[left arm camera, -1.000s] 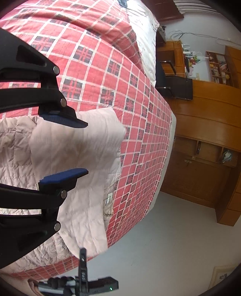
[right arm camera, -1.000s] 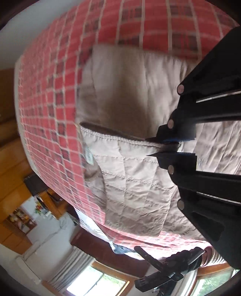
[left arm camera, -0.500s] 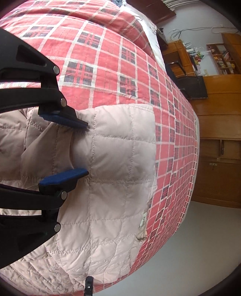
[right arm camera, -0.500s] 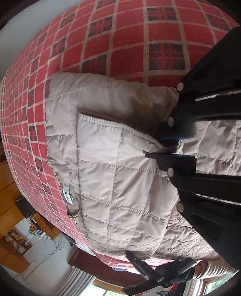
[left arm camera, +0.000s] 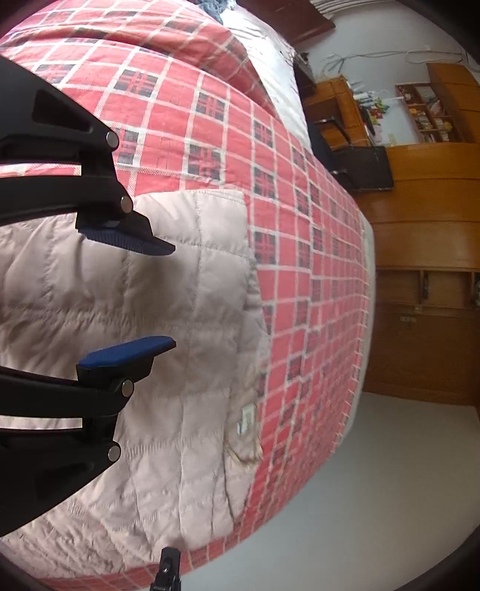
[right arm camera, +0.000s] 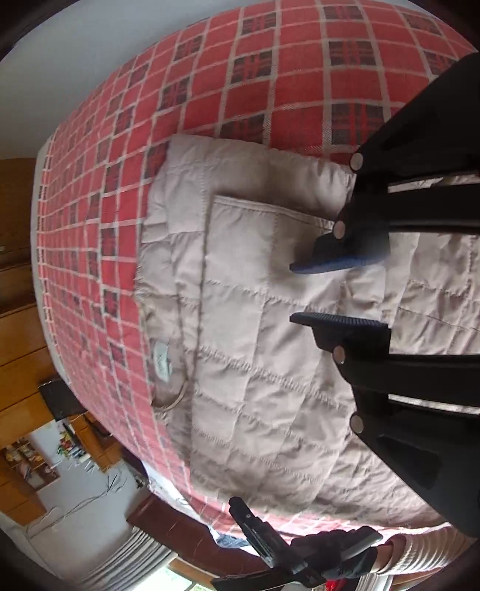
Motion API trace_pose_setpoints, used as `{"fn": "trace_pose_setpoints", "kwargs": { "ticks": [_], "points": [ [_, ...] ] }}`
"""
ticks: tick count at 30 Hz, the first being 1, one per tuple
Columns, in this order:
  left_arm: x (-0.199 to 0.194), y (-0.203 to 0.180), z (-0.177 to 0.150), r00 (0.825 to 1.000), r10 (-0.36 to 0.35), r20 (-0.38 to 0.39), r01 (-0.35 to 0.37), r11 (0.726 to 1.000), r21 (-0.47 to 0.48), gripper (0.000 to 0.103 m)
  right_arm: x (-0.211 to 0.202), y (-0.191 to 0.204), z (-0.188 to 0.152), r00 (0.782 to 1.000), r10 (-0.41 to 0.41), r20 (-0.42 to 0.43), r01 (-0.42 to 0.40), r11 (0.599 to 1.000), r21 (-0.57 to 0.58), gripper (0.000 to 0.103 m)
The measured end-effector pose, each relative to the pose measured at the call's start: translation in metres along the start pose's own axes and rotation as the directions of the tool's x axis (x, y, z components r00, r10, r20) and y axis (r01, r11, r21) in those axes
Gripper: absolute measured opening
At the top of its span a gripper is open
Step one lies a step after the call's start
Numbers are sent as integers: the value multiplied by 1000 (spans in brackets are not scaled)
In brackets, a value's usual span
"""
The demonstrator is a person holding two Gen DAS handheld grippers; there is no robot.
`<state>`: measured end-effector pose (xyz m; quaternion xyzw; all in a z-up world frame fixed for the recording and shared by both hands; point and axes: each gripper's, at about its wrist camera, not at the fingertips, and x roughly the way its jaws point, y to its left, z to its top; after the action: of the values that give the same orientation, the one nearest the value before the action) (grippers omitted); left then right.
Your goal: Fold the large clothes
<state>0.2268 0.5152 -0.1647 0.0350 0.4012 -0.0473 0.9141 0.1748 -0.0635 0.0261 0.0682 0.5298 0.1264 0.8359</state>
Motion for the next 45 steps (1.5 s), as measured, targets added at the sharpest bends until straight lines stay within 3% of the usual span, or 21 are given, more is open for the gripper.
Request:
{"fn": "trace_pose_setpoints", "kwargs": {
  "ticks": [4, 8, 16, 25, 29, 31, 35, 37, 42, 45],
  "points": [
    [25, 15, -7, 998, -3, -66, 1, 999, -39, 48, 26, -13, -4, 999, 20, -35, -19, 999, 26, 22],
    [31, 22, -13, 997, -16, -73, 13, 999, -46, 50, 29, -10, -4, 999, 18, -29, -17, 1000, 9, 22],
    [-33, 18, -29, 999, -25, 36, 27, 999, -46, 48, -27, -3, -26, 998, 39, 56, -36, 998, -48, 31],
    [-11, 0, -60, 997, 31, -65, -29, 999, 33, 49, 14, -9, -32, 1000, 14, -23, -14, 999, -30, 28],
    [-29, 5, -57, 997, 0, -72, 0, 1000, 3, 48, -9, -6, -38, 999, 42, 24, -41, 997, -61, 31],
    [-51, 9, -59, 998, -35, -61, 35, 999, -11, 49, -38, -6, -50, 995, 76, 65, -69, 993, -94, 37],
    [-108, 27, -86, 994, -99, -50, 98, 995, -20, 65, -82, -8, -93, 992, 87, 94, -70, 982, -174, 47],
    [-134, 40, -109, 995, -74, -65, 73, 997, -25, 67, -97, -14, -121, 993, 93, 77, -77, 977, -199, 53],
    [-178, 71, -181, 986, -60, -156, 46, 995, -91, 69, -119, -29, -189, 994, 110, 21, -104, 978, -180, 55],
    [-197, 81, -218, 981, -83, -177, 59, 989, -134, 69, -129, -32, -220, 993, 118, 12, -115, 983, -144, 61]
  ]
}}
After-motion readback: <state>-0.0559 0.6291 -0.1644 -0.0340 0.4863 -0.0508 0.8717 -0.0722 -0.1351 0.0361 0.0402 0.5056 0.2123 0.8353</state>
